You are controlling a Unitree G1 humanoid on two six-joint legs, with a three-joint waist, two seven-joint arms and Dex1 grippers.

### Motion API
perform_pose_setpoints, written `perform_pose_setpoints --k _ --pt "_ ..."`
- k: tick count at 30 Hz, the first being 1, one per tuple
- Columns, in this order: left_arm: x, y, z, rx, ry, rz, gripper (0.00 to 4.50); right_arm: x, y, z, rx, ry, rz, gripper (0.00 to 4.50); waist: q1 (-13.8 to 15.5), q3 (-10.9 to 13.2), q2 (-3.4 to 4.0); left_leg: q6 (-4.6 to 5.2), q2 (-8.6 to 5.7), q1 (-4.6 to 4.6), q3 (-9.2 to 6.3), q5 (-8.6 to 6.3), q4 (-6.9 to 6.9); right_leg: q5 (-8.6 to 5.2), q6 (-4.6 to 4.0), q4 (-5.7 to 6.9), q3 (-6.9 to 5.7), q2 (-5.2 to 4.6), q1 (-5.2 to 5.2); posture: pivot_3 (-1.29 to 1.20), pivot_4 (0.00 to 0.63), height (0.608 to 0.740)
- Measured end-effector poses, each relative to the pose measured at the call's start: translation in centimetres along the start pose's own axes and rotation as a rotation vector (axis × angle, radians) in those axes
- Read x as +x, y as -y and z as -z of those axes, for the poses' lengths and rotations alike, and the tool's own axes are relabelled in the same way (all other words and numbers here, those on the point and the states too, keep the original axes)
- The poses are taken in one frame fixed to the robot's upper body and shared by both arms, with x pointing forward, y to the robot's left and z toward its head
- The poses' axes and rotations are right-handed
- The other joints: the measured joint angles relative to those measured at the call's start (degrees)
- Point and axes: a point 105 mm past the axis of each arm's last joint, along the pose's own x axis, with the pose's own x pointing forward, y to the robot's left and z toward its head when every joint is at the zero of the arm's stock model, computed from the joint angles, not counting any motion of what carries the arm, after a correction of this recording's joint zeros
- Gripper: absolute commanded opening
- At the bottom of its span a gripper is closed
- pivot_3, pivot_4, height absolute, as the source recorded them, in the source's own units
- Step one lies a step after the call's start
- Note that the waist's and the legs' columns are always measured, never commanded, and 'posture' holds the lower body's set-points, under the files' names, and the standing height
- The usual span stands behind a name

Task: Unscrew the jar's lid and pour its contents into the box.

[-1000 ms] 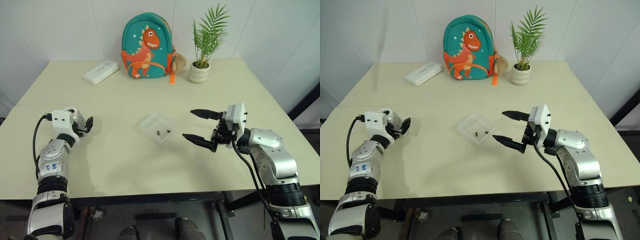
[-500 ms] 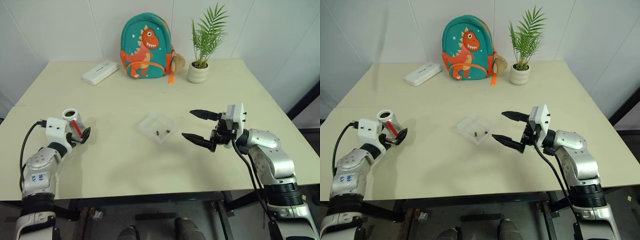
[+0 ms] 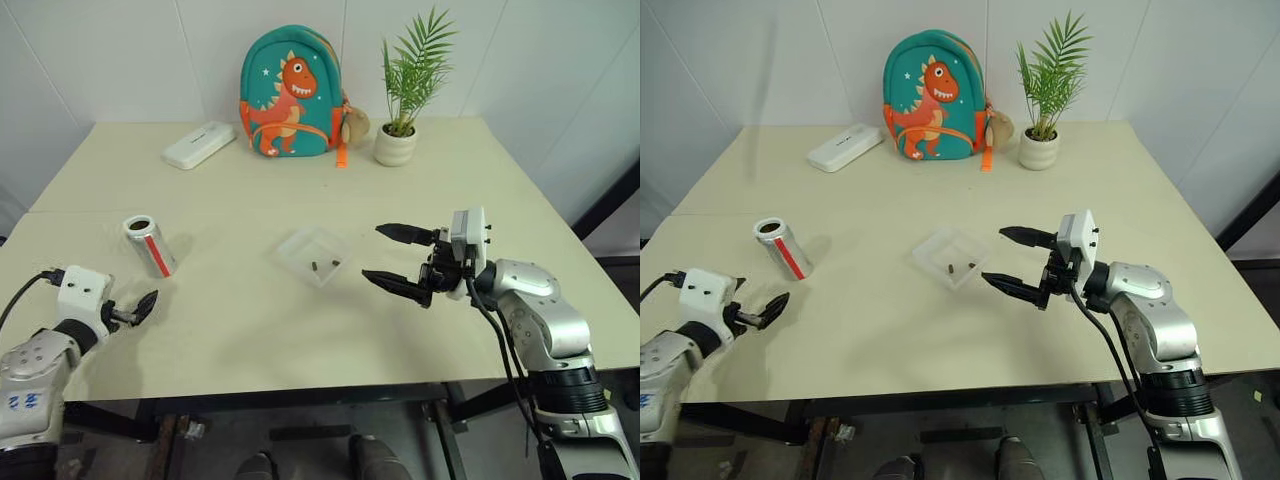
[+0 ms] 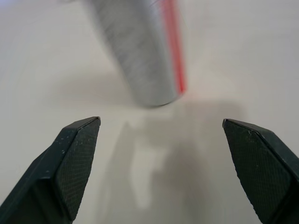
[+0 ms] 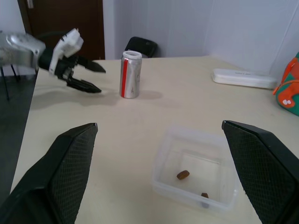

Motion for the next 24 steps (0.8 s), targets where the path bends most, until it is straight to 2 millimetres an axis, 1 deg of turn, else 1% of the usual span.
perform_pose_setpoints --k 2,3,5,7,11,14,17,18,19,21,24 --pt "-0.5 0.8 -1.4 0.056 0.052 0.096 4.47 -0.2 0.0 0.0 0.009 -0.014 -0.019 4.50 0.08 0.00 0.00 0.00 0.02 0.00 0.05 0.00 0.01 -0.09 -0.18 -0.04 0.00 -0.01 0.01 0.00 0.150 0.740" --pt "-1.0 1.8 -2.2 0.091 0.078 0.197 4.47 -0.5 -0.1 -0.1 0.010 -0.027 -0.036 4.50 0.06 0.00 0.00 -0.01 0.04 -0.03 0.07 -0.01 0.01 -0.07 -0.21 -0.13 0.00 -0.01 0.01 0.00 0.150 0.740" --pt "-1.7 3.5 -3.6 0.163 0.122 0.344 4.47 -1.1 0.0 0.1 0.013 -0.064 -0.050 4.50 0.10 0.00 0.00 -0.02 0.06 -0.04 0.13 -0.02 -0.02 -0.04 -0.24 -0.30 0.01 -0.03 0.02 0.00 0.150 0.740" --pt "-2.4 4.5 -5.0 0.235 0.166 0.464 4.47 -1.8 0.2 0.5 0.018 -0.102 -0.061 4.50 0.08 0.00 0.00 -0.01 0.08 -0.05 0.19 -0.02 -0.06 -0.02 -0.26 -0.40 0.03 -0.03 0.02 0.00 0.150 0.740" --pt "-2.3 4.7 -7.3 0.273 0.244 0.529 4.47 -2.8 0.6 1.1 0.000 -0.154 -0.073 4.50 0.06 0.01 0.01 0.02 0.08 -0.05 0.23 -0.03 -0.07 0.00 -0.21 -0.41 0.07 -0.01 0.01 0.00 0.150 0.740" --pt "-2.1 5.1 -7.8 0.277 0.262 0.563 4.47 -3.3 0.7 1.2 -0.029 -0.190 -0.080 4.50 -0.43 0.01 0.02 0.05 0.08 -0.05 0.31 -0.05 -0.07 0.04 -0.13 -0.40 0.16 0.01 -0.02 0.00 0.150 0.740" --pt "-2.0 5.4 -7.4 0.249 0.273 0.556 4.47 -3.8 0.9 0.9 -0.048 -0.214 -0.077 4.50 -1.08 0.01 0.02 0.07 0.09 -0.05 0.33 -0.06 -0.07 0.07 -0.06 -0.40 0.20 0.01 -0.02 0.00 0.150 0.740" --pt "-2.0 5.6 -7.1 0.240 0.263 0.563 4.47 -3.9 0.9 0.9 -0.052 -0.220 -0.079 4.50 -1.35 0.02 0.01 0.07 0.09 -0.05 0.34 -0.06 -0.06 0.20 0.19 -0.40 0.22 0.03 -0.03 0.00 0.150 0.740" --pt "-2.1 5.7 -6.9 0.236 0.256 0.567 4.47 -4.1 0.8 0.8 -0.054 -0.230 -0.081 4.50 -1.43 0.02 0.01 0.07 0.09 -0.05 0.36 -0.06 -0.07 0.24 0.25 -0.40 0.25 0.04 -0.04 0.00 0.150 0.740" --pt "-2.1 5.6 -6.9 0.234 0.255 0.563 4.47 -4.5 0.8 0.8 -0.060 -0.247 -0.077 4.50 -1.36 0.02 0.01 0.08 0.10 -0.03 0.36 -0.06 -0.05 0.22 0.21 -0.39 0.25 0.05 -0.04 0.00 0.150 0.740" --pt "-2.1 5.0 -7.3 0.234 0.264 0.527 4.47 -5.0 0.7 1.0 -0.054 -0.254 -0.067 4.50 -1.34 0.02 0.01 0.09 0.10 -0.04 0.42 -0.05 0.03 0.16 0.09 -0.40 0.35 0.05 -0.04 0.00 0.150 0.740"
